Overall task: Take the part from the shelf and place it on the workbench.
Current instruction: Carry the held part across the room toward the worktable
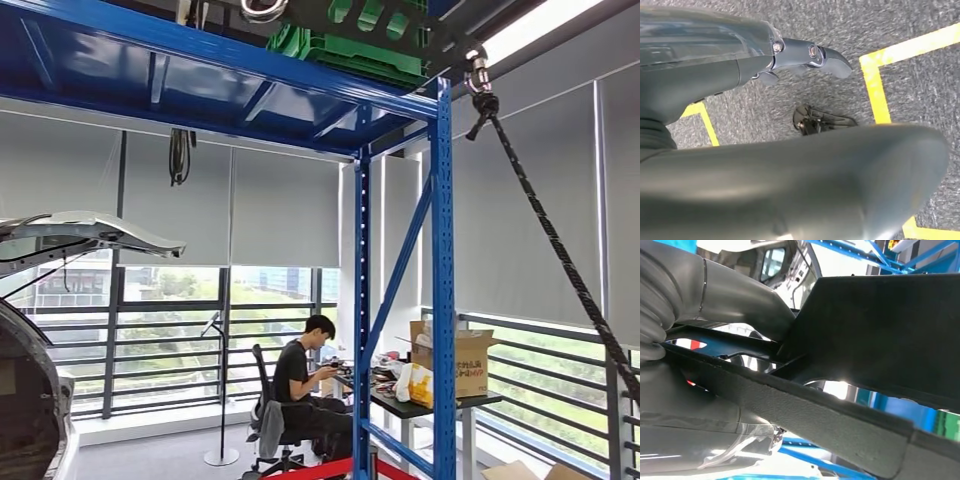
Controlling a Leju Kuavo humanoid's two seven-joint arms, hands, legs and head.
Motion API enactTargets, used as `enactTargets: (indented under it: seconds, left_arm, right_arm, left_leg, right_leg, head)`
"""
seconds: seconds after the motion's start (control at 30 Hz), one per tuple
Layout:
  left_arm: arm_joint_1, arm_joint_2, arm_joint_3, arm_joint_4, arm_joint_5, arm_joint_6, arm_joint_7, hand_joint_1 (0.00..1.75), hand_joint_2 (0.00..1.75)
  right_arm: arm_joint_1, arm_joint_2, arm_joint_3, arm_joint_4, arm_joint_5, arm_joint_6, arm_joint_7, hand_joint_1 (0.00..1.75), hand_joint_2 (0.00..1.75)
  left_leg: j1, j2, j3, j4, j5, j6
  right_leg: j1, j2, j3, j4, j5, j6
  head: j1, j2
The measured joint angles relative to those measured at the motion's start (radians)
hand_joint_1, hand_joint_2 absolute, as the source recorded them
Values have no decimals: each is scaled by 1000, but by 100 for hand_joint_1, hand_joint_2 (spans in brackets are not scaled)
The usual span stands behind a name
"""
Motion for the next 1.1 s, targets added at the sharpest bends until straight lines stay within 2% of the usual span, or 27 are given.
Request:
enactTargets:
  seconds: [0.03,0.1,0.17,0.23,0.27,0.3,0.33,0.37,0.43,0.47,0.5,0.53,0.6,0.67,0.7,0.77,0.8,0.83,0.87,0.9,0.97,1.0,1.03,1.1]
  left_arm:
    - [0,3,3,0,4,2,8,0,175]
    - [-1,9,8,-1,9,6,28,0,175]
    - [-1,15,11,-5,10,15,54,0,175]
    - [3,24,16,-10,10,26,79,0,175]
    - [5,28,19,-12,10,31,89,0,175]
    - [7,30,22,-14,10,35,96,0,175]
    - [8,33,25,-15,11,38,102,0,175]
    - [7,34,27,-16,11,41,106,0,175]
    - [4,37,31,-16,12,41,109,0,175]
    - [3,38,31,-16,11,41,110,0,175]
    - [3,40,32,-17,8,42,111,0,175]
    - [2,42,32,-17,6,42,111,0,175]
    - [1,46,32,-18,3,45,111,0,175]
    - [-1,50,32,-20,1,46,109,0,175]
    - [-1,53,33,-21,0,46,107,0,175]
    - [-1,60,33,-22,-2,46,104,0,175]
    - [0,63,33,-23,-3,46,103,0,175]
    - [1,66,33,-23,-4,46,101,0,175]
    - [1,68,33,-24,-5,45,99,0,175]
    - [0,69,33,-24,-7,45,94,0,175]
    - [-3,71,33,-24,-8,43,86,0,175]
    - [-4,72,33,-24,-9,43,84,0,175]
    - [-5,72,33,-24,-10,43,83,0,175]
    - [-9,71,32,-24,-12,43,83,0,175]
  right_arm:
    - [-1,0,-1,0,3,3,0,175,175]
    - [1,0,-6,0,12,9,0,175,175]
    - [1,1,-16,0,21,14,0,175,175]
    - [2,1,-29,-1,26,16,0,175,175]
    - [3,1,-36,-1,26,16,0,175,175]
    - [5,1,-44,-1,26,16,0,175,175]
    - [7,1,-51,-1,26,16,0,175,175]
    - [7,1,-58,-1,26,16,0,175,175]
    - [6,1,-69,-1,26,16,0,175,175]
    - [4,1,-74,-1,25,16,0,175,175]
    - [2,2,-77,-1,24,16,0,175,175]
    - [1,2,-81,-1,23,15,0,175,175]
    - [1,3,-89,-2,23,12,0,175,175]
    - [-1,4,-95,-5,22,6,0,175,175]
    - [-1,5,-97,-6,20,4,0,175,175]
    - [-2,5,-101,-7,13,-1,0,175,175]
    - [-1,5,-104,-7,10,-2,0,175,175]
    - [0,5,-107,-7,8,-3,0,175,175]
    - [1,5,-110,-7,7,-3,0,175,175]
    - [1,5,-112,-7,7,-2,0,175,175]
    - [-1,5,-114,-7,12,-2,0,175,175]
    - [-2,5,-115,-7,17,-2,0,175,175]
    - [-3,5,-115,-7,22,-3,0,175,175]
    - [-3,5,-117,-7,28,-4,0,175,175]
  left_leg:
    - [-1,-5,2,-4,-5,3]
    - [-2,6,1,-7,-3,12]
    - [2,22,1,-10,1,25]
    - [2,40,1,-11,1,31]
    - [2,50,1,-11,0,32]
    - [2,59,1,-11,0,32]
    - [2,67,1,-11,-1,31]
    - [2,74,2,-11,-2,30]
    - [1,86,6,-11,-5,25]
    - [0,91,7,-11,-7,21]
    - [-2,96,8,-11,-9,16]
    - [-3,102,9,-12,-10,11]
    - [-3,111,13,-16,-12,-1]
    - [0,93,6,7,-35,-8]
    - [0,77,-12,49,-63,-9]
    - [-2,53,-77,187,-127,-9]
    - [-3,49,-106,245,-145,-10]
    - [-4,47,-122,272,-143,-10]
    - [-4,45,-118,256,-119,-9]
    - [-3,42,-97,202,-80,-9]
    - [2,15,-42,68,-14,-6]
    - [3,1,-25,27,0,-3]
    - [3,-9,-18,9,1,-1]
    - [0,-2,-17,6,-2,7]
  right_leg:
    - [0,7,-5,3,0,5]
    - [-3,13,-10,6,0,15]
    - [-4,-14,-27,46,-29,25]
    - [-7,-50,-82,165,-93,35]
    - [-10,-57,-114,234,-121,39]
    - [-12,-61,-138,283,-134,42]
    - [-14,-64,-143,295,-128,44]
    - [-14,-68,-127,262,-103,44]
    - [-12,-91,-56,119,-36,39]
    - [-9,-104,-27,56,-14,34]
    - [-5,-114,-10,19,-5,29]
    - [-1,-116,-6,5,-6,25]
    - [0,-101,-8,0,-3,14]
    - [-3,-88,-5,-8,3,0]
    - [-5,-83,-3,-12,6,-6]
    - [-3,-68,-3,-12,6,-11]
    - [-2,-59,-3,-12,5,-13]
    - [-2,-49,-2,-12,5,-13]
    - [-2,-38,1,-11,4,-13]
    - [-2,-27,3,-9,2,-11]
    - [-1,-7,3,0,-5,-5]
    - [-1,3,-1,6,-8,0]
    - [-1,11,-6,10,-9,5]
    - [-4,25,-12,12,-9,15]
  head:
    - [0,0]
    - [0,0]
    - [0,0]
    - [0,0]
    - [0,0]
    - [0,0]
    - [0,0]
    - [0,0]
    - [0,0]
    - [0,0]
    - [0,0]
    - [0,0]
    - [0,0]
    - [0,0]
    - [0,0]
    - [0,0]
    - [0,0]
    - [0,0]
    - [0,0]
    - [0,0]
    - [0,0]
    - [0,0]
    - [0,0]
    - [0,0]
